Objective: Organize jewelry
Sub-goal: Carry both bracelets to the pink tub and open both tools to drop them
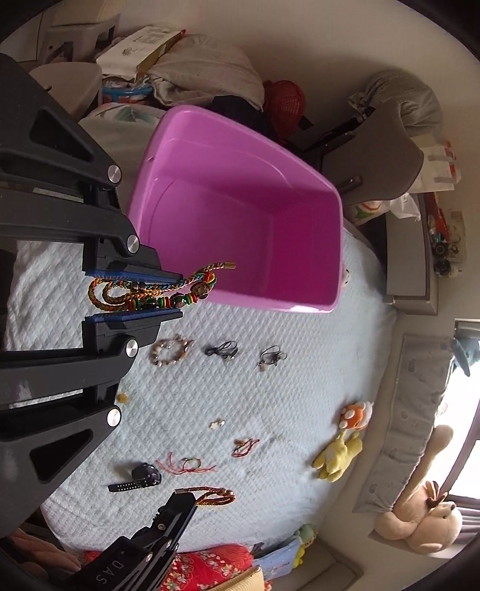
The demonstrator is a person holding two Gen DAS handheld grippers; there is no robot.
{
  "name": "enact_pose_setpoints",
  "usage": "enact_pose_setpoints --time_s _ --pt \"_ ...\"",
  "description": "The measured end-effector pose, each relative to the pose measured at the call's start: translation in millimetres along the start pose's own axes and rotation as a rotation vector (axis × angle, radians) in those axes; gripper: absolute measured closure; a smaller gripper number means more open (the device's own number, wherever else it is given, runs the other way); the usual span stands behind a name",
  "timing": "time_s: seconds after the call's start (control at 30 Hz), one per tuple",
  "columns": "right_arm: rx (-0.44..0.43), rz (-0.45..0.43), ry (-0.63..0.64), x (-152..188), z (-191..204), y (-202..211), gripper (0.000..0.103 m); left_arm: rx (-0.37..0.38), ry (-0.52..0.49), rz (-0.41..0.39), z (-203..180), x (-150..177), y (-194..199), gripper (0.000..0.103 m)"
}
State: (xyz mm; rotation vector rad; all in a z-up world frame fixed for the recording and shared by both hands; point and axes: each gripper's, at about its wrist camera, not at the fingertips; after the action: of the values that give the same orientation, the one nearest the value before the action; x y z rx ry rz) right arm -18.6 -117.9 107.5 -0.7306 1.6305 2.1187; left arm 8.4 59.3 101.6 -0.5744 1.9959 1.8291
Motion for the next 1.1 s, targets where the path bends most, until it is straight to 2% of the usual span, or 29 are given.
enact_pose_setpoints --time_s 0.2,0.37,0.63,0.83,0.93,0.97,1.0,1.03,1.07,1.1 --pt "-0.019 0.027 -0.017 -52 52 -45 0.095 -0.019 -0.008 0.051 59 -46 -31 0.090" --pt "-0.047 0.087 0.005 -82 89 -88 0.095 -0.027 0.000 0.090 93 -71 -52 0.090" --pt "-0.109 0.220 0.090 -106 129 -150 0.095 -0.050 0.067 0.125 122 -90 -83 0.090" --pt "-0.114 0.337 0.085 -109 135 -188 0.095 -0.058 0.102 0.189 142 -98 -107 0.089" --pt "-0.101 0.365 0.082 -109 137 -198 0.095 -0.060 0.119 0.214 150 -98 -114 0.080" --pt "-0.097 0.375 0.079 -109 136 -201 0.095 -0.067 0.116 0.213 151 -97 -114 0.068" --pt "-0.090 0.388 0.075 -108 136 -204 0.089 -0.075 0.110 0.207 151 -97 -114 0.050" --pt "-0.084 0.394 0.072 -107 135 -206 0.076 -0.084 0.106 0.193 152 -97 -112 0.039" --pt "-0.072 0.393 0.066 -107 133 -206 0.074 -0.111 0.105 0.173 153 -97 -110 0.030" --pt "-0.063 0.393 0.057 -107 130 -207 0.068 -0.120 0.104 0.164 155 -97 -109 0.026"
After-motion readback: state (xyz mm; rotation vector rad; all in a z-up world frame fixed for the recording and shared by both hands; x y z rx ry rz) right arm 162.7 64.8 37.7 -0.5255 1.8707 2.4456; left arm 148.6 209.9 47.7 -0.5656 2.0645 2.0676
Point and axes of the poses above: each gripper's, at about its wrist camera, not at the fingertips, and y roughly against the way its jaws point, z to its left, x to its underside, and after that the axes turned 8 degrees about y, right-handed
